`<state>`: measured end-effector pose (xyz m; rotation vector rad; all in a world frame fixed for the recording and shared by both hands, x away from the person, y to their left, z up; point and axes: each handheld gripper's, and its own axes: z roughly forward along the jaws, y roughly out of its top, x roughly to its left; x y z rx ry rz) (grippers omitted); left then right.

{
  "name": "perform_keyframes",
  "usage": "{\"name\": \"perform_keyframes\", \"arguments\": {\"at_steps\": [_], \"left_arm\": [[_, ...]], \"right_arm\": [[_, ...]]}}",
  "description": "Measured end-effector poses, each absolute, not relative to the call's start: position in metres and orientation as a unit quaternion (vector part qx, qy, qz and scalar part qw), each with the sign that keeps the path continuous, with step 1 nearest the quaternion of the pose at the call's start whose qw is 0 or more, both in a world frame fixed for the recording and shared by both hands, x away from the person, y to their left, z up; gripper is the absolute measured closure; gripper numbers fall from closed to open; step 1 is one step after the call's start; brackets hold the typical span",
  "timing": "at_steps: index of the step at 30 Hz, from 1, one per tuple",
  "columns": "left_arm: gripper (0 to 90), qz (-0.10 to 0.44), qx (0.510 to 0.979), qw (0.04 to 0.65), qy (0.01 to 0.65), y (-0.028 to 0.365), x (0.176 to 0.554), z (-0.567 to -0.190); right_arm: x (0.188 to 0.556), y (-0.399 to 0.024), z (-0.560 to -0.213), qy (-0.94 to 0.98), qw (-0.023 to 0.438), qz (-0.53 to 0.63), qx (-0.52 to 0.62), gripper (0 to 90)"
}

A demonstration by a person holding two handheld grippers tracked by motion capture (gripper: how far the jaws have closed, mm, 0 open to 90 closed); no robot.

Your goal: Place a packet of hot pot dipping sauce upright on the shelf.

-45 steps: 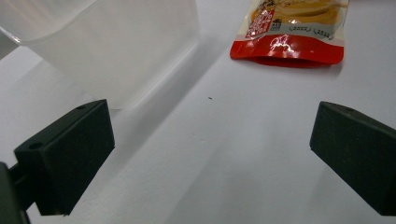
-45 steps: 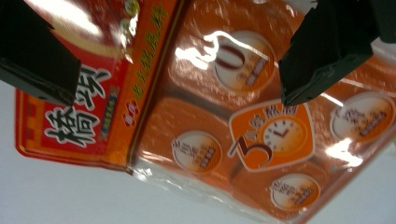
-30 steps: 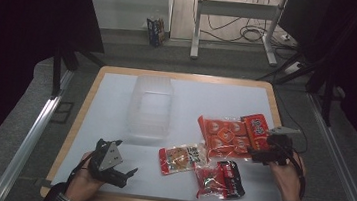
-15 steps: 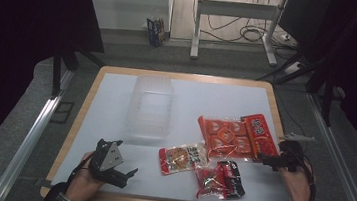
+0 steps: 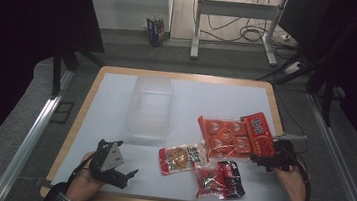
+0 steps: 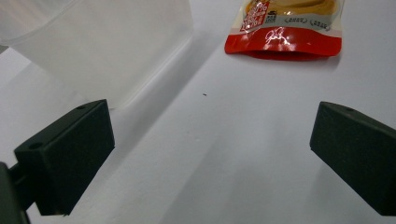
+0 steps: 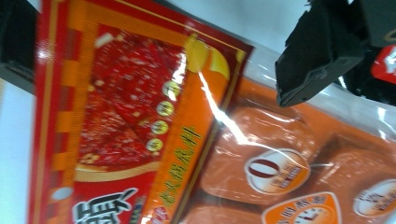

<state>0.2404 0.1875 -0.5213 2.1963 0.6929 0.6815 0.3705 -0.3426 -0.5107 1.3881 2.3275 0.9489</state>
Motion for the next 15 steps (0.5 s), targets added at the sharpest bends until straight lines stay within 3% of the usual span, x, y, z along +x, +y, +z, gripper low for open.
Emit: {"name": "perform_keyframes", "arguments": {"at_steps": [6, 10, 15], "left_arm": [[0.0, 0.266, 0.852, 0.362, 0.268, 0.187, 0.241, -0.521], [0.0, 0.266, 0.852, 0.362, 0.268, 0.187, 0.241, -0.521], [0.0, 0.267, 0.853, 0.361, 0.267, 0.186, 0.241, -0.522]], "right_arm": [[0.377, -0.331, -0.505, 0.793, 0.118, 0.349, 0.485, 5.3], [0.383, -0.327, -0.499, 0.79, 0.134, 0.34, 0.493, 25.5], [0.397, -0.327, -0.497, 0.783, 0.135, 0.329, 0.511, 41.4]]}}
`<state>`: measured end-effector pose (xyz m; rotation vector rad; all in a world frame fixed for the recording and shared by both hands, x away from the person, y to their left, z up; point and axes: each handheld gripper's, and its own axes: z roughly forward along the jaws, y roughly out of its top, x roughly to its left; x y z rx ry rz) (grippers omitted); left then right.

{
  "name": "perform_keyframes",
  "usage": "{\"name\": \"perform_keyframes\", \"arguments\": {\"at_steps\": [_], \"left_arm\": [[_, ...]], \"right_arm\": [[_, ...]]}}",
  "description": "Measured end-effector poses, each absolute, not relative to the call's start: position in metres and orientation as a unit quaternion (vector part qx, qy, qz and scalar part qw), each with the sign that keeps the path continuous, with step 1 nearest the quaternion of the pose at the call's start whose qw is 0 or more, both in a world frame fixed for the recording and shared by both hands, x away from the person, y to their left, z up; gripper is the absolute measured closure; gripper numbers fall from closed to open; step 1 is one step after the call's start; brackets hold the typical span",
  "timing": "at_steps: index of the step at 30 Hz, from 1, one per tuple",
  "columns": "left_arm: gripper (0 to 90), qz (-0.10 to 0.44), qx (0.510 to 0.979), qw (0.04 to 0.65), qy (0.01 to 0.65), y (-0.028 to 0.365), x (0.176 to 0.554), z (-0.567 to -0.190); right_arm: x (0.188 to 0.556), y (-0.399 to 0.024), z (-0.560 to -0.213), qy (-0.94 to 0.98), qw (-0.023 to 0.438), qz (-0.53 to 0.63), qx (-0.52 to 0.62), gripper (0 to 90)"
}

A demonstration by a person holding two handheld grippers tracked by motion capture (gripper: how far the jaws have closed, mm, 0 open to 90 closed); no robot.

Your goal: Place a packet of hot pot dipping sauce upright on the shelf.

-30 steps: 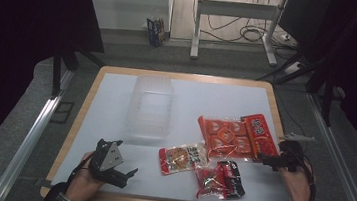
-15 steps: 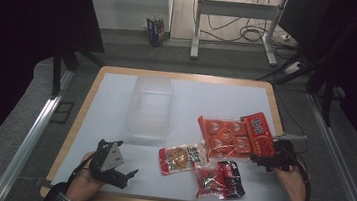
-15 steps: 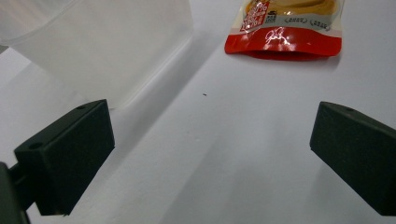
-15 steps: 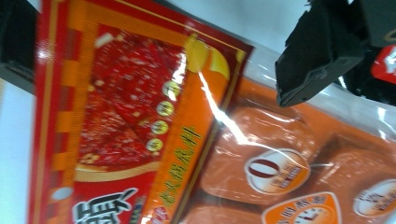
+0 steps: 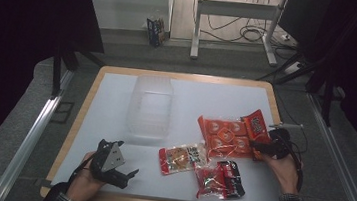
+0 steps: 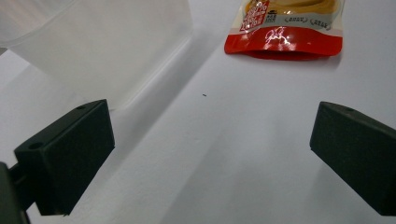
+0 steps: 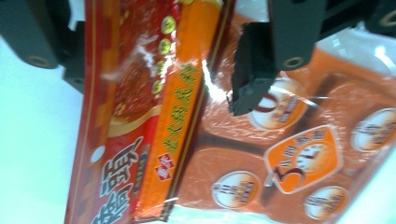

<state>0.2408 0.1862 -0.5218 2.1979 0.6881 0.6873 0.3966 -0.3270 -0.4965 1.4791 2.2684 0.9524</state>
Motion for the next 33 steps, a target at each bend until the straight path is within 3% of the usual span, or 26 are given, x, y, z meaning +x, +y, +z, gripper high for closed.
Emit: {"name": "perform_keyframes", "arguments": {"at_steps": [3, 12, 22, 33], "left_arm": [[0.0, 0.268, 0.853, 0.359, 0.267, 0.187, 0.241, -0.521], [0.0, 0.27, 0.851, 0.36, 0.269, 0.187, 0.241, -0.521], [0.0, 0.274, 0.849, 0.359, 0.273, 0.188, 0.241, -0.521], [0.0, 0.267, 0.845, 0.366, 0.282, 0.189, 0.241, -0.518]], "right_arm": [[0.403, -0.327, -0.498, 0.784, 0.143, 0.315, 0.516, 56.2], [0.419, -0.32, -0.502, 0.795, 0.154, 0.278, 0.517, 88.0], [0.417, -0.312, -0.488, 0.796, 0.17, 0.267, 0.515, 88.3], [0.411, -0.307, -0.444, 0.786, 0.18, 0.325, 0.495, 88.3]]}}
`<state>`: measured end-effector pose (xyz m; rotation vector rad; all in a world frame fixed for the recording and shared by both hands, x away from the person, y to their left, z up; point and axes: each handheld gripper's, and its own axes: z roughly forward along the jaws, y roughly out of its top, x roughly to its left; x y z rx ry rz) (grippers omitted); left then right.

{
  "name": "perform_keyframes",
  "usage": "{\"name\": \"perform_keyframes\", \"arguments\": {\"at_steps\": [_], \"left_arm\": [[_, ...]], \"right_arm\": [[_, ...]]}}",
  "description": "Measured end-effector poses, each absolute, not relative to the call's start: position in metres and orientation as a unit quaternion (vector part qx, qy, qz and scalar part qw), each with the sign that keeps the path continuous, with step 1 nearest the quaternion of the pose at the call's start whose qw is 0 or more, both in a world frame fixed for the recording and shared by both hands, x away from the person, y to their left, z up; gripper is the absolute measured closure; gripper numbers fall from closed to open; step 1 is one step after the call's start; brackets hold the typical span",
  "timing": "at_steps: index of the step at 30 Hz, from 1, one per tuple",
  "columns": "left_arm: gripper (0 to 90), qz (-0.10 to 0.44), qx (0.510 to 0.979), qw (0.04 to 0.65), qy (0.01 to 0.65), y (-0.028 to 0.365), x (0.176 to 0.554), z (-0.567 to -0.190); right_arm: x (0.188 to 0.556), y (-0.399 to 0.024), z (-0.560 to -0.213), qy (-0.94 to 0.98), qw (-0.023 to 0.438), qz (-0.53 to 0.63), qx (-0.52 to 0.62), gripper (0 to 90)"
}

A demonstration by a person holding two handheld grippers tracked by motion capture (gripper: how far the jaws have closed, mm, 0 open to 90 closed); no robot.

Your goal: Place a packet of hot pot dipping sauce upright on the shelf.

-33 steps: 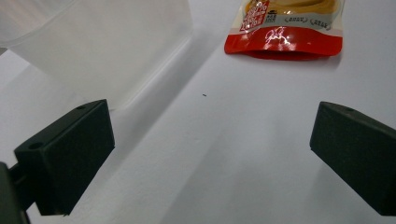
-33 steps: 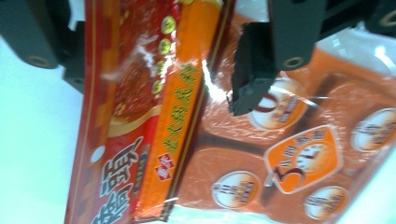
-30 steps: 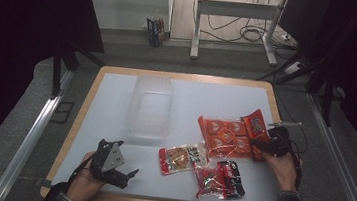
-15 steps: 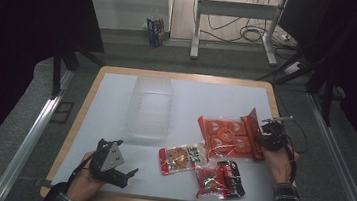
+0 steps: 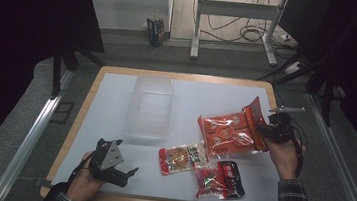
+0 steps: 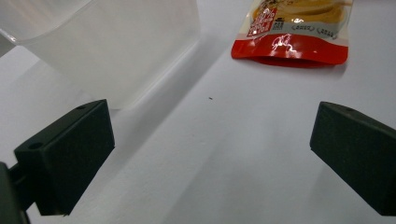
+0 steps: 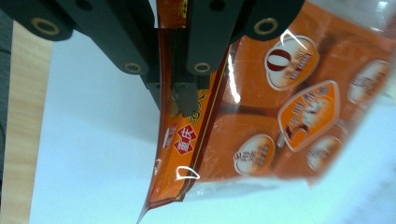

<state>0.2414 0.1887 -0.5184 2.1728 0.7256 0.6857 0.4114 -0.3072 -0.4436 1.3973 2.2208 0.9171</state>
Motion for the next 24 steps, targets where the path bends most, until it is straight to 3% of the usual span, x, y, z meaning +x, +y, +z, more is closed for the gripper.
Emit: {"name": "perform_keyframes", "arguments": {"at_steps": [24], "left_arm": [[0.0, 0.268, 0.843, 0.37, 0.283, 0.189, 0.241, -0.518]], "right_arm": [[0.403, -0.257, -0.362, 0.798, 0.181, 0.397, 0.416, 88.3]]}}
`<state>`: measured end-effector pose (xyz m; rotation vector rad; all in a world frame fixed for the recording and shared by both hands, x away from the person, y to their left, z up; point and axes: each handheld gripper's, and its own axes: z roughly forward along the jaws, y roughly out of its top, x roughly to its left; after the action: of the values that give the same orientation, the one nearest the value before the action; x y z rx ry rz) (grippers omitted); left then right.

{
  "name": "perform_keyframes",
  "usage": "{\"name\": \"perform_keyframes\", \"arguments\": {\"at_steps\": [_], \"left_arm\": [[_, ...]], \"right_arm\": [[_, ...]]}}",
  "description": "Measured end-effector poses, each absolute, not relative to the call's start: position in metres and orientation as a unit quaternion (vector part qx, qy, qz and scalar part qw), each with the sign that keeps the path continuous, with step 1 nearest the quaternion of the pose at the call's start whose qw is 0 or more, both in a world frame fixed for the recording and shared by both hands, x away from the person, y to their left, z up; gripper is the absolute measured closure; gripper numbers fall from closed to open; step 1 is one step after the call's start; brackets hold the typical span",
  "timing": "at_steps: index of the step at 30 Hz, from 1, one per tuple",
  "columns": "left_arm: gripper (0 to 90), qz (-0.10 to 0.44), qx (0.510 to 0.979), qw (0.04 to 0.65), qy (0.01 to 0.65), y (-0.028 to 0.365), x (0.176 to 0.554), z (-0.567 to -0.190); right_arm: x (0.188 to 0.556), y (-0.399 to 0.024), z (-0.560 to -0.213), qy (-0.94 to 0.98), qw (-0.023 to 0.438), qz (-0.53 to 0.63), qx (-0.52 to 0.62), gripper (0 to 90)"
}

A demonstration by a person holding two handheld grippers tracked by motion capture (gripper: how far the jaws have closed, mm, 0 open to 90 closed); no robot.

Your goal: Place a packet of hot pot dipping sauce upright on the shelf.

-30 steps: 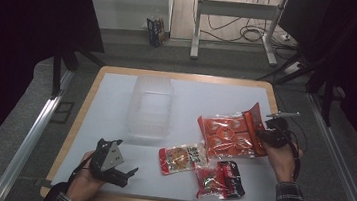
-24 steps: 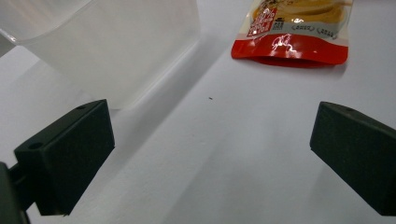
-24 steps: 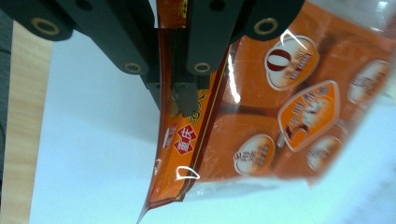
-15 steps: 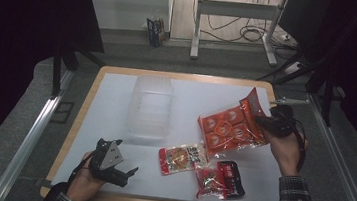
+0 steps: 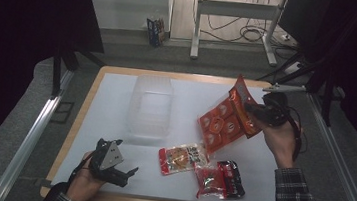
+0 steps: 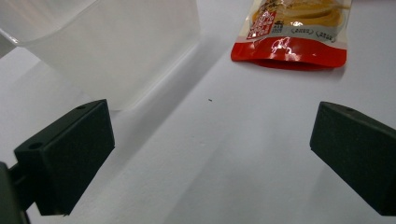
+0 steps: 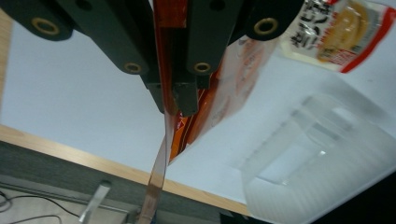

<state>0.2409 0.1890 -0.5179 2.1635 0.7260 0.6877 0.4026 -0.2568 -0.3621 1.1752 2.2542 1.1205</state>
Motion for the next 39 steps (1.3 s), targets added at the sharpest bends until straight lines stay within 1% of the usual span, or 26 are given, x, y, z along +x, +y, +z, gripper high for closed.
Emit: {"name": "perform_keyframes", "arguments": {"at_steps": [6, 17, 21, 27, 39], "left_arm": [[0.0, 0.268, 0.844, 0.37, 0.282, 0.189, 0.241, -0.518], [0.0, 0.268, 0.844, 0.369, 0.283, 0.189, 0.24, -0.518], [0.0, 0.268, 0.844, 0.369, 0.282, 0.19, 0.24, -0.517], [0.0, 0.267, 0.844, 0.37, 0.283, 0.189, 0.24, -0.517], [0.0, 0.267, 0.844, 0.37, 0.282, 0.19, 0.24, -0.517]], "right_arm": [[0.402, -0.238, -0.349, 0.809, 0.173, 0.399, 0.396, 88.3], [0.401, -0.193, -0.327, 0.832, 0.139, 0.413, 0.344, 88.5], [0.401, -0.178, -0.323, 0.84, 0.139, 0.41, 0.328, 88.5], [0.405, -0.17, -0.315, 0.836, 0.148, 0.416, 0.326, 88.5], [0.42, -0.152, -0.303, 0.825, 0.137, 0.441, 0.326, 88.5]]}}
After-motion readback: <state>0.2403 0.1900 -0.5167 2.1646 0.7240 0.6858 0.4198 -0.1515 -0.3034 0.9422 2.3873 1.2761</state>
